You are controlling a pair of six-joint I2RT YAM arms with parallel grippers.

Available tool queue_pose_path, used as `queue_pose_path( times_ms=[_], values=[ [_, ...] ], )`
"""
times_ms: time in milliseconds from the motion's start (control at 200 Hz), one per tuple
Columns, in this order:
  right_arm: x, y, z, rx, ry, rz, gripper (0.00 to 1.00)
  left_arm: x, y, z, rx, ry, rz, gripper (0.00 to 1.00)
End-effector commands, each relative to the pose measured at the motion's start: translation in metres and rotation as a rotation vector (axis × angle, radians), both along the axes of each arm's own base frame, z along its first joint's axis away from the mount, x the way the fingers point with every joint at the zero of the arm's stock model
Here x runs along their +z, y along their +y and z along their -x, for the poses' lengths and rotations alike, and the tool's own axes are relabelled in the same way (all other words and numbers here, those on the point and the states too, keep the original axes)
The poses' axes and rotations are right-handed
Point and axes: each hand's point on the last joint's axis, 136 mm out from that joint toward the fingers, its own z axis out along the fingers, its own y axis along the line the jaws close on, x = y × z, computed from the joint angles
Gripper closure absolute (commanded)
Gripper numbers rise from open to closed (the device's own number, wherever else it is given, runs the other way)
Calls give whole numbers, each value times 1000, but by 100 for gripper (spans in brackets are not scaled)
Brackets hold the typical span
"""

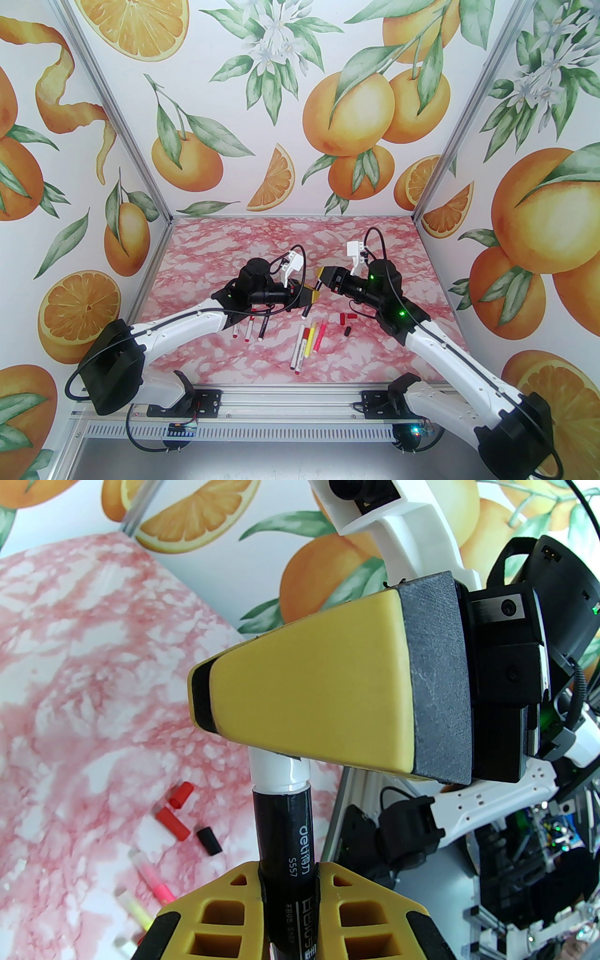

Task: Open the pen caps

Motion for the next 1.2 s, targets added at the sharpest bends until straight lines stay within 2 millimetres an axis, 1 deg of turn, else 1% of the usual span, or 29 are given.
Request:
queue_pose_path(
  times_ms=[0, 180, 305, 375, 475, 570, 605, 741, 836, 976, 1026, 1111, 1196],
  values=[
    [102, -54, -42, -296, -320, -107, 100, -43, 1, 67, -232, 199, -110, 100],
    [104, -55, -44, -304, -337, -107, 100, -40, 0, 67, -234, 198, -103, 100],
    [101, -55, -45, -306, -333, -87, 100, -39, 1, 66, -224, 188, -105, 100],
    [96, -55, -46, -304, -325, -58, 100, -39, 2, 64, -207, 176, -114, 100],
    [82, -55, -45, -295, -285, 12, 99, -36, 7, 56, -156, 138, -130, 100],
    [54, -57, -39, -278, -205, 103, 98, -33, 15, 42, -69, 82, -166, 100],
    [41, -60, -35, -273, -170, 142, 97, -33, 19, 37, -37, 63, -183, 100],
    [-6, -71, -12, -250, -38, 283, 97, -31, 37, 19, 84, -4, -255, 100],
    [-36, -80, 6, -235, 59, 368, 95, -37, 55, 3, 182, -44, -343, 100],
    [-90, -87, 34, -187, 230, 477, 93, -53, 81, -19, 310, -41, -439, 100],
    [-110, -86, 45, -161, 284, 520, 92, -58, 87, -23, 341, -31, -457, 100],
    [-144, -89, 63, -141, 361, 616, 92, -65, 93, -24, 366, -25, -473, 100],
    [-171, -89, 76, -121, 429, 666, 91, -71, 98, -22, 376, -16, -491, 100]
  ],
)
